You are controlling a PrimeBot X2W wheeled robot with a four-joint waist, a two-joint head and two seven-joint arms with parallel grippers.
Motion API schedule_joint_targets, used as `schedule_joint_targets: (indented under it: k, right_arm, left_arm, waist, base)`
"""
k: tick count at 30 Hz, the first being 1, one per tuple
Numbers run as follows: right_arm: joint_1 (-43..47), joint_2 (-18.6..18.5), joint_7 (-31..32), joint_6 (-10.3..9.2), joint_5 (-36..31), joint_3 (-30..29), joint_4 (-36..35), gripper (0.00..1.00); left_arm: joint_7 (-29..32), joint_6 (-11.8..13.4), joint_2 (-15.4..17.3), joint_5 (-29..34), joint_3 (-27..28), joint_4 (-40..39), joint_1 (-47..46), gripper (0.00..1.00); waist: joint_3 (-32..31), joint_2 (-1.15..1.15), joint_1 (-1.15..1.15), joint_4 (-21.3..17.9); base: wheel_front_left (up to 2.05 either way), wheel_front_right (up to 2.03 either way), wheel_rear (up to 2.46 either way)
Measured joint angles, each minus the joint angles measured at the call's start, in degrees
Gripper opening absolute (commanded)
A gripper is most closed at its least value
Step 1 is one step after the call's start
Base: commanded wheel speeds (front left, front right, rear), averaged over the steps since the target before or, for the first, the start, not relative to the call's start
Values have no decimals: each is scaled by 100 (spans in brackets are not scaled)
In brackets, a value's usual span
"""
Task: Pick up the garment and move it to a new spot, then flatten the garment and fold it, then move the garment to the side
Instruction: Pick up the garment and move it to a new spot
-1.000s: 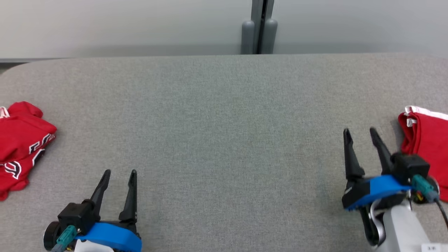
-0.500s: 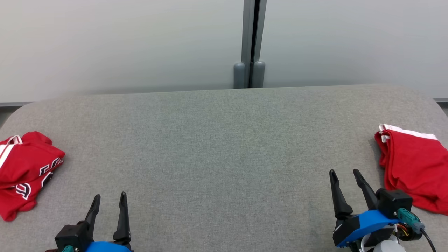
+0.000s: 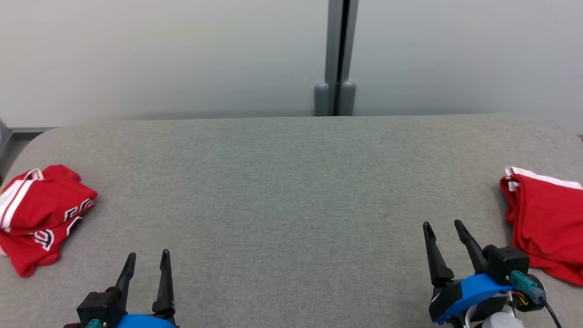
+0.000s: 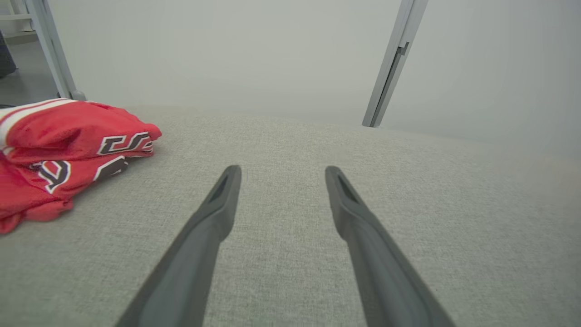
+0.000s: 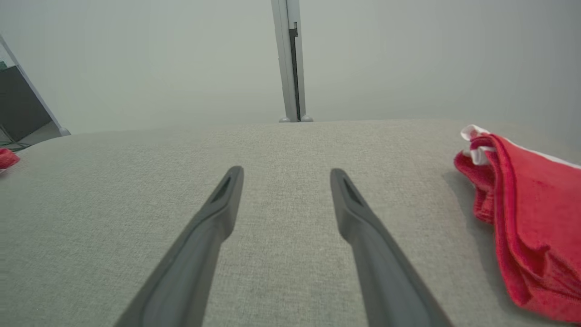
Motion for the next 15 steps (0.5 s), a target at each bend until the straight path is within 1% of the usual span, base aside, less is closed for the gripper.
schedule_joint_targets:
  k: [3, 6, 15]
  right_arm:
    - [1, 1, 0, 0, -52, 60, -10, 100]
    - [1, 1, 0, 0, -32, 77, -7, 100]
    - [-35, 1, 0, 0, 33, 229, 142, 100]
  left_arm:
    - [0, 0, 10, -14, 20, 37, -16, 100]
    - [0, 0, 30, -18, 21, 85, -65, 100]
    - [0, 0, 143, -71, 131, 267, -143, 100]
  waist:
    - [-6, 0, 0, 199]
    - [-24, 0, 0, 483]
    - [-25, 1, 0, 1610]
  base:
    - [0, 0, 0]
    - [0, 0, 0]
    - [0, 0, 0]
